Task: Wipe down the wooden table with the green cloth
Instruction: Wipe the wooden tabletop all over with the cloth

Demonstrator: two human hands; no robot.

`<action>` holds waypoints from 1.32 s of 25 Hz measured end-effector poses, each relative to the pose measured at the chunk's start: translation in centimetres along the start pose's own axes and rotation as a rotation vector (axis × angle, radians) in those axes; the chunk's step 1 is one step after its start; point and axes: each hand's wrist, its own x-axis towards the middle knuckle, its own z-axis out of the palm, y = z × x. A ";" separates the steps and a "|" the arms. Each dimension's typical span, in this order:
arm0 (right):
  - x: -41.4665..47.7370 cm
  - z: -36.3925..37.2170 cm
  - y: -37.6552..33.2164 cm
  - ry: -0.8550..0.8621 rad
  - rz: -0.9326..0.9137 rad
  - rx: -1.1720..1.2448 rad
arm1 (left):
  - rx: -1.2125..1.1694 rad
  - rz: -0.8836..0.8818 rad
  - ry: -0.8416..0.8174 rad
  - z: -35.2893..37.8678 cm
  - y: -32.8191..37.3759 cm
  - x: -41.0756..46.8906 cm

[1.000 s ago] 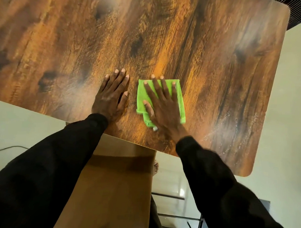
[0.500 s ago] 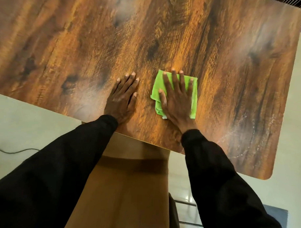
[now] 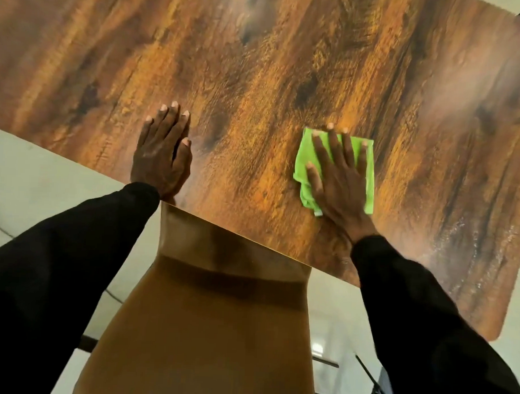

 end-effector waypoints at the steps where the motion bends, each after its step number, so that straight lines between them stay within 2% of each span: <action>1: 2.3 -0.2 -1.3 0.005 0.019 0.003 | 0.007 0.002 0.005 0.2 0.1 -0.1; 4: 5.0 0.2 -7.0 -0.045 -0.116 -0.008 | 0.011 0.009 0.025 0.2 0.0 -0.4; 7: -0.1 1.8 -10.4 -0.111 -0.339 -0.040 | -0.007 0.022 0.041 -0.2 0.1 -0.3; 9: -3.7 2.5 -9.3 -0.106 -0.422 -0.044 | -0.015 0.018 0.044 -0.3 0.2 -0.2; 11: -4.4 2.3 -6.3 -0.068 -0.356 -0.047 | -0.017 0.019 0.042 -0.2 0.0 -0.2; 13: -2.0 1.8 -4.4 -0.035 -0.182 -0.046 | -0.009 0.012 0.050 0.0 -0.1 -0.1; 16: 3.6 0.9 -7.6 0.006 -0.013 -0.015 | -0.011 0.018 0.042 0.1 -0.4 -0.1; 20: 3.3 2.0 -13.6 -0.078 -0.245 -0.027 | -0.022 0.030 0.043 0.2 -0.3 -0.1; 23: -2.8 2.8 -13.1 -0.135 -0.435 -0.011 | -0.048 0.032 0.050 0.3 -0.5 0.0; 24: -4.8 2.8 -11.8 -0.141 -0.442 -0.011 | -0.053 0.032 0.056 0.4 -0.6 0.0; 27: -8.2 1.8 -4.7 -0.081 -0.198 0.006 | -0.055 0.052 0.057 0.6 -0.8 -0.1; 30: -5.4 0.5 0.0 -0.007 0.127 -0.004 | -0.041 0.055 0.067 0.6 -0.5 0.1; 31: -4.0 0.3 -0.2 0.018 0.172 -0.006 | -0.035 0.062 0.069 0.7 -0.4 0.0; 33: -1.9 0.5 -2.7 0.005 0.103 0.003 | -0.011 0.067 0.067 0.6 -0.8 -0.1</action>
